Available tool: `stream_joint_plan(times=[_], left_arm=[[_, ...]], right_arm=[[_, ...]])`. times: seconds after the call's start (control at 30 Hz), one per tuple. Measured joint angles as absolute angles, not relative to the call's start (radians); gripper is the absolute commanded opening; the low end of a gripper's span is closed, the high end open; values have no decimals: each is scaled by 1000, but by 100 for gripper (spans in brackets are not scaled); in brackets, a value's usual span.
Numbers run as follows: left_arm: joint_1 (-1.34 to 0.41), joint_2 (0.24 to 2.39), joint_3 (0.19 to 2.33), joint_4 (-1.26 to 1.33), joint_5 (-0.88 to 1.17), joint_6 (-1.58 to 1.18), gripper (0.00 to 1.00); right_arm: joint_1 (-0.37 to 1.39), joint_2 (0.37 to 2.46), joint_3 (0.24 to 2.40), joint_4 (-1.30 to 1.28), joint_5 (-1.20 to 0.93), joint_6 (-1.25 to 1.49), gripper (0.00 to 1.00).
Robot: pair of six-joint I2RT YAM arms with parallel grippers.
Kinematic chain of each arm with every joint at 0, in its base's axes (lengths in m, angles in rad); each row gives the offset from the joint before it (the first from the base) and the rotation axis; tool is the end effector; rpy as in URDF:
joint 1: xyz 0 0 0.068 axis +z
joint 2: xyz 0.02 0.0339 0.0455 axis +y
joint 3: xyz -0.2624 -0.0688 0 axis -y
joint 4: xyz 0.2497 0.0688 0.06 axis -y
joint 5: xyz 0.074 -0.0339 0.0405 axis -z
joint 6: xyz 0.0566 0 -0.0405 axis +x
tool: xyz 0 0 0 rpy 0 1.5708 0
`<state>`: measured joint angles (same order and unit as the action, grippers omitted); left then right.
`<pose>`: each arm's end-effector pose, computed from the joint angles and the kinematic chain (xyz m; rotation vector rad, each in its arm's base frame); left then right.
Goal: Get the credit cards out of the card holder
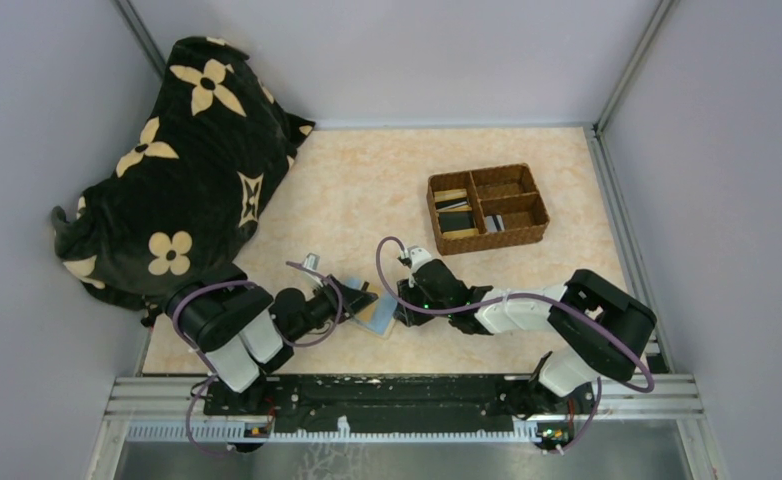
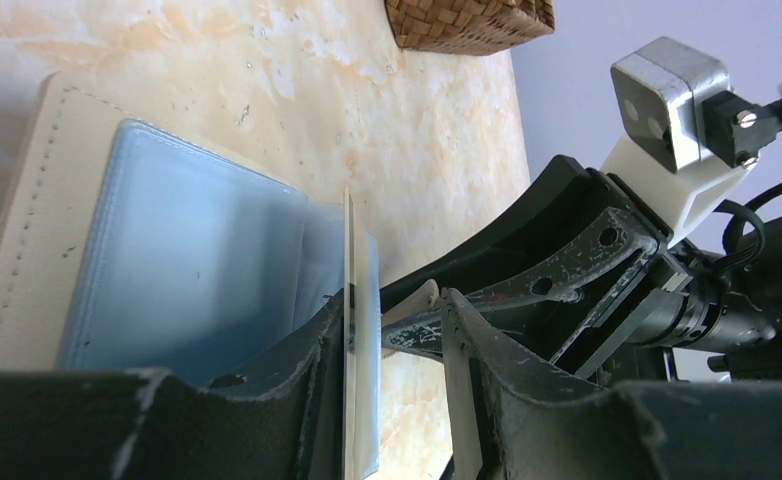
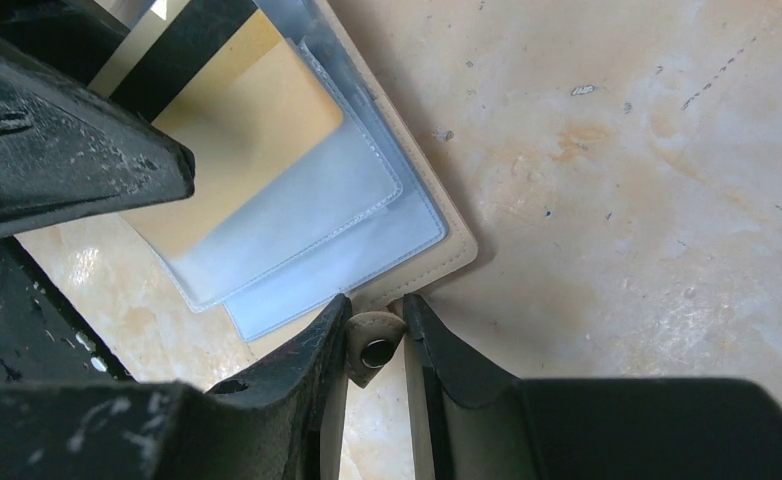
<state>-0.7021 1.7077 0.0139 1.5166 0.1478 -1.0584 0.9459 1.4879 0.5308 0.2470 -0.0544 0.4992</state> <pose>0.1570 -0.1437 0.0954 -0.2287 1.9583 -1.3623 0.1672 0.2371 0.1203 -0.5645 2.3491 0.7826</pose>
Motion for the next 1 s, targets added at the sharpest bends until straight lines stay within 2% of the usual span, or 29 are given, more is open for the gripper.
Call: stream_joint_plan(times=[0.7,0.8,0.9,1.0], left_arm=[[-645,1713,14,1517,180,-1055,40],[-645,1717,14,1517,185,-1055,32],[-643,1720,14,1517,188,-1059,16],[-641,1721,14,1518,191,-1063,6]], right_arm=[[891,1440,500,211,-55,501,23],[870,1426,490,204,-56,500,23],[866,1424,490,198,-56,499,23],[866,1424,490,197,-56,498,22]])
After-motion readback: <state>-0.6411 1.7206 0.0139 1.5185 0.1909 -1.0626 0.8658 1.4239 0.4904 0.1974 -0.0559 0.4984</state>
